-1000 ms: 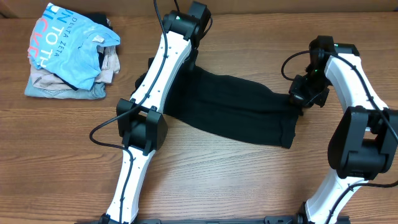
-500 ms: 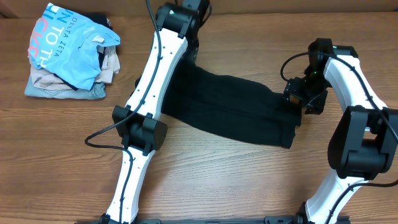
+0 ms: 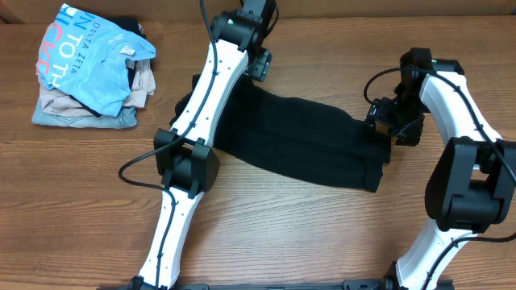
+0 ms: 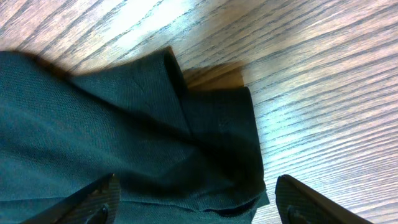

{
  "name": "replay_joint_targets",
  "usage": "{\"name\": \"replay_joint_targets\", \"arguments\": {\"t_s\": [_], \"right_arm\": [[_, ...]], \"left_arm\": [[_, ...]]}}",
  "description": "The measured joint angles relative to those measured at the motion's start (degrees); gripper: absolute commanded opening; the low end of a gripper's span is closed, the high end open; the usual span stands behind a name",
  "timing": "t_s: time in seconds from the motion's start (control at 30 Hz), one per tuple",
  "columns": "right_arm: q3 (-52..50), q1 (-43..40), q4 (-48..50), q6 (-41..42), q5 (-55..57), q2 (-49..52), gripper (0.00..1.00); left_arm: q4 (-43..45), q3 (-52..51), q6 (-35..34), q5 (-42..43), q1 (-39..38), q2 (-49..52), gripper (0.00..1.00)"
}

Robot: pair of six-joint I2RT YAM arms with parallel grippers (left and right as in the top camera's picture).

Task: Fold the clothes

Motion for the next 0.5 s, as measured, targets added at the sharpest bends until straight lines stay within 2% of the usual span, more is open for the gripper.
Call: {"name": "replay_joint_targets", "arguments": {"t_s": [0.17, 0.37, 0.5], "right_arm": [[0.00, 0.00, 0.04, 0.00, -0.02, 0.00, 0.84], [0.00, 0.00, 0.02, 0.00, -0.02, 0.00, 0.84], [0.00, 0.00, 0.02, 0.00, 0.00, 0.00, 0.84]], "left_arm": [[0.07, -0.68, -0.02, -3.87, 0.00, 1.92, 0.79], [0.98, -1.01, -0.98, -5.99, 0.63, 2.36, 0.54], [1.42, -1.11, -1.73, -6.27, 1.49, 2.38, 0.52]]}}
